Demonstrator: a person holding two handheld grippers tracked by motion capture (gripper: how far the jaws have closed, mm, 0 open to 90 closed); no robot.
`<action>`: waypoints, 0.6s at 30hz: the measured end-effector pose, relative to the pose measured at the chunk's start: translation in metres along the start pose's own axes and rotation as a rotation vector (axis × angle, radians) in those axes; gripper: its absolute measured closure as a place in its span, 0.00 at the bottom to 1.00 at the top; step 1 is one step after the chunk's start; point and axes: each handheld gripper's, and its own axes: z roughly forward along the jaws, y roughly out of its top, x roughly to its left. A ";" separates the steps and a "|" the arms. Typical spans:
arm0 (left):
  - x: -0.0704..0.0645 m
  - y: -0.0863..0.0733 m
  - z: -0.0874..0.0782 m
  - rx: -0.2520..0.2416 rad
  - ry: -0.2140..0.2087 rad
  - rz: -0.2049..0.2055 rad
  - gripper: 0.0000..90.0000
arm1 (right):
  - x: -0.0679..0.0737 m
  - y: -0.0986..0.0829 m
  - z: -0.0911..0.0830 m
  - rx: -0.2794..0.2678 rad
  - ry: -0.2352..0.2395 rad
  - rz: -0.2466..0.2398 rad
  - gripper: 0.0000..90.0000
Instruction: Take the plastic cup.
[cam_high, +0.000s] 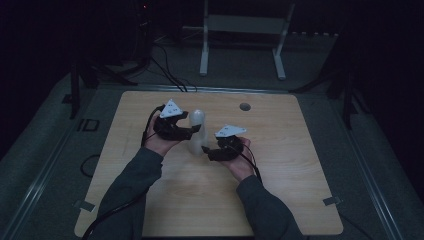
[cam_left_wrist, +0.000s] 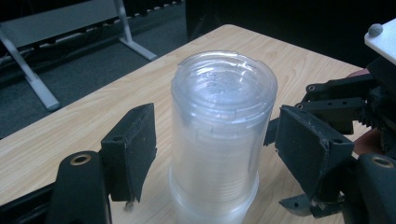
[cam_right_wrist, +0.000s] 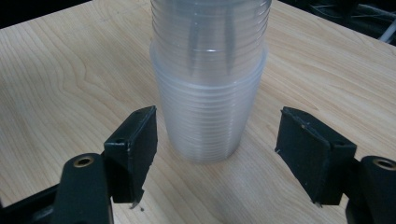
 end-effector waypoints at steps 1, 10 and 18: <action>0.000 0.001 0.001 0.000 -0.001 0.001 0.32 | 0.000 0.000 0.000 -0.002 0.000 0.001 0.32; -0.001 0.005 0.014 -0.005 -0.007 -0.019 0.31 | -0.005 0.003 0.006 -0.033 0.028 0.024 0.28; -0.003 0.008 0.019 -0.007 -0.006 -0.031 0.34 | -0.005 0.007 0.014 -0.062 0.054 0.020 0.23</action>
